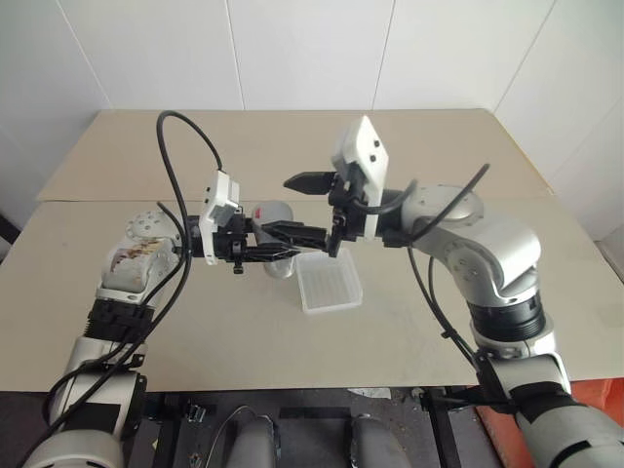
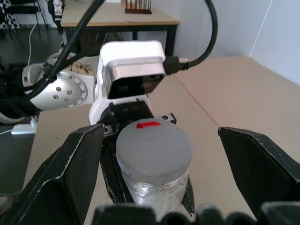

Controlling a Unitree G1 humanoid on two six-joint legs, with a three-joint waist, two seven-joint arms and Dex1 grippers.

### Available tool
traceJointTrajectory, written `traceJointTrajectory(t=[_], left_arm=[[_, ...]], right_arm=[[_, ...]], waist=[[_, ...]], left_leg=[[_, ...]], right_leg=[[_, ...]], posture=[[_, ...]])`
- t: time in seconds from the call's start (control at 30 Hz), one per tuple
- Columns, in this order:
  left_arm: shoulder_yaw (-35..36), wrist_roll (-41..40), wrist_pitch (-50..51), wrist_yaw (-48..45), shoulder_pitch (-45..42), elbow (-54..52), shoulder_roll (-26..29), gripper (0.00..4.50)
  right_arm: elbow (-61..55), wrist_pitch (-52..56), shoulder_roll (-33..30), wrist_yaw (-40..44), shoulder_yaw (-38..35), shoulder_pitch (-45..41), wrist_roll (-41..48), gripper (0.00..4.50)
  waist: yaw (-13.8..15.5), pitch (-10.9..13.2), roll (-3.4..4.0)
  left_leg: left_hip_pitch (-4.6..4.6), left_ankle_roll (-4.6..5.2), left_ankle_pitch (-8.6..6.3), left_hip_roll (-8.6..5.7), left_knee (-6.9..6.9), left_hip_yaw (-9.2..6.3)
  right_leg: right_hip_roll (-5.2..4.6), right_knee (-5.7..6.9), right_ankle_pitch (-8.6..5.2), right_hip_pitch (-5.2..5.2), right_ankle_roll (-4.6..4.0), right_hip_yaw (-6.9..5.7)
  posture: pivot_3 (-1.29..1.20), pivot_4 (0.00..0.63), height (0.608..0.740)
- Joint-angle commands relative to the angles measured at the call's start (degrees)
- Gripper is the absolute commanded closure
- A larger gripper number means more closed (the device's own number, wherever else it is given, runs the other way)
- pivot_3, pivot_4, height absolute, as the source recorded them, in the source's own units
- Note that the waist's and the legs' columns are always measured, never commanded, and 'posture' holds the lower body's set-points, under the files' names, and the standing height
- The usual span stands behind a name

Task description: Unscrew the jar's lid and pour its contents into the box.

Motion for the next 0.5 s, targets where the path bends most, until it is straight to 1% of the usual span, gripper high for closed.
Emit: traceJointTrajectory(t=[0.03,0.43,0.5], left_arm=[[0.8,0.2,-1.2,-0.3,-1.7,-1.0,-0.3,2.57],[0.7,0.3,-1.0,-0.8,-0.6,-2.1,0.1,2.57],[0.7,0.4,-1.1,-1.0,-0.5,-2.1,0.1,2.57]], right_arm=[[0.7,-0.6,1.1,-0.3,0.6,-2.2,-1.4,0.0],[2.7,-1.4,3.2,0.9,0.7,-2.8,-2.7,0.0],[2.6,-1.6,3.3,1.2,0.5,-2.7,-2.6,0.38]], waist=[[0.0,0.0,0.0],[0.0,0.0,0.0],[0.0,0.0,0.0]], left_leg=[[0.0,0.0,0.0,0.0,0.0,0.0],[0.0,0.0,0.0,0.0,0.0,0.0],[0.0,0.0,0.0,0.0,0.0,0.0]], right_leg=[[0.0,0.0,0.0,0.0,0.0,0.0],[0.0,0.0,0.01,0.0,0.0,0.0],[0.0,0.0,0.01,0.0,0.0,-0.01]], posture=[[0.0,0.15,0.74],[0.0,0.15,0.74],[0.0,0.15,0.74]])
